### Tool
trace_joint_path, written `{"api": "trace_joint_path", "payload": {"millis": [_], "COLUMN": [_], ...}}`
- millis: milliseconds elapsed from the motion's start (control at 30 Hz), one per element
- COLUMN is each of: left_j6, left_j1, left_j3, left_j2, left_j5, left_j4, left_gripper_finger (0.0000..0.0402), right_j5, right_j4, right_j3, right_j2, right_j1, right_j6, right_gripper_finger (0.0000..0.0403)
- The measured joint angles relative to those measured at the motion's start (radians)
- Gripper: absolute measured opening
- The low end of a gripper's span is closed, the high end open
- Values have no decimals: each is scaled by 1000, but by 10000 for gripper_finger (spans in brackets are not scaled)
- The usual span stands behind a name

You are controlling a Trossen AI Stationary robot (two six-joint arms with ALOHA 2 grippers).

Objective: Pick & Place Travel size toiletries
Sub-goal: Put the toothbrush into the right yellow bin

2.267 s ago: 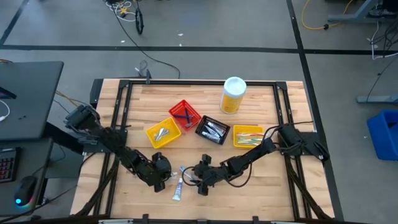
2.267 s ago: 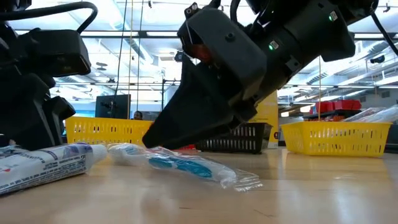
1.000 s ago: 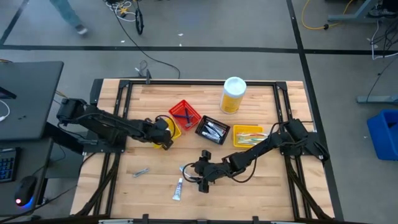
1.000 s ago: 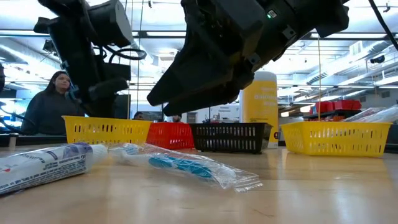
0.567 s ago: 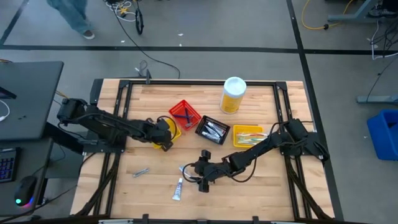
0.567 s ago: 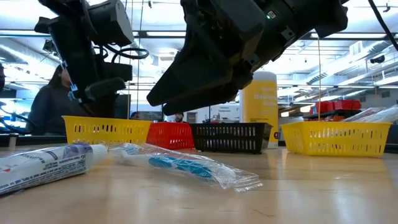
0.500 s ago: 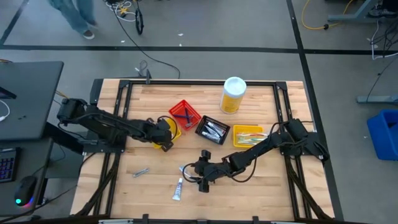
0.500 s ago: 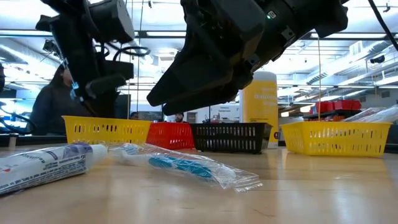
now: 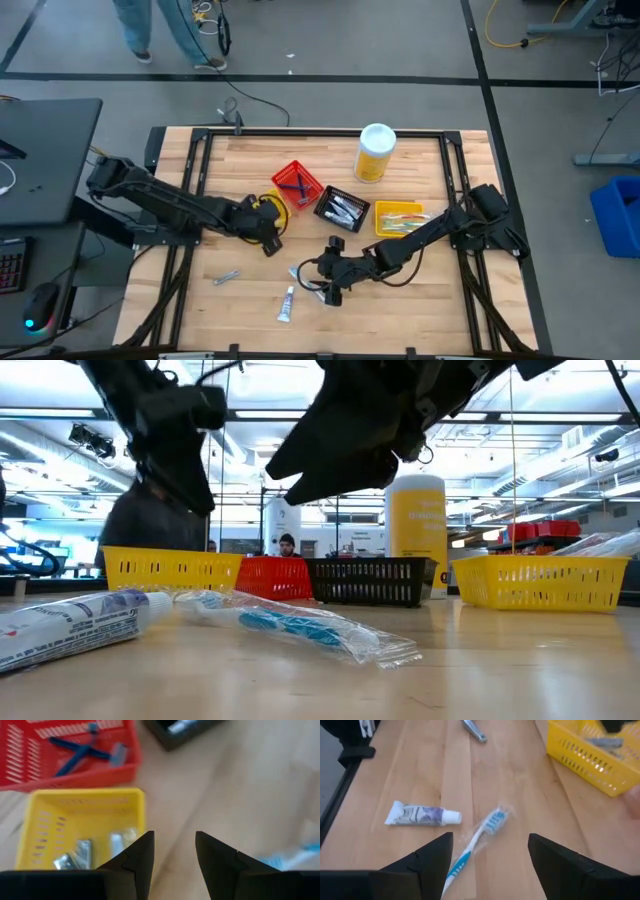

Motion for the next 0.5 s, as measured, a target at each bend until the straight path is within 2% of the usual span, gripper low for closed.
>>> {"api": "trace_joint_path", "payload": {"millis": [200,333,500], "left_j6": [-8,-33,-33], "left_j1": [-140,-230,-326], "left_j3": [-2,-2,-2], "left_j2": [4,7,7], "left_j5": [1,-4,-3], "left_j4": [32,93,189], "left_gripper_finger": [153,153,153], "right_j5": [-2,-52,-57], "right_j4": [-8,-8,40], "right_j3": [0,0,0], "right_j2": [-12,-12,-12], "right_j1": [0,0,12], "right_j6": [0,0,-50], "right_gripper_finger": [256,250,252]}}
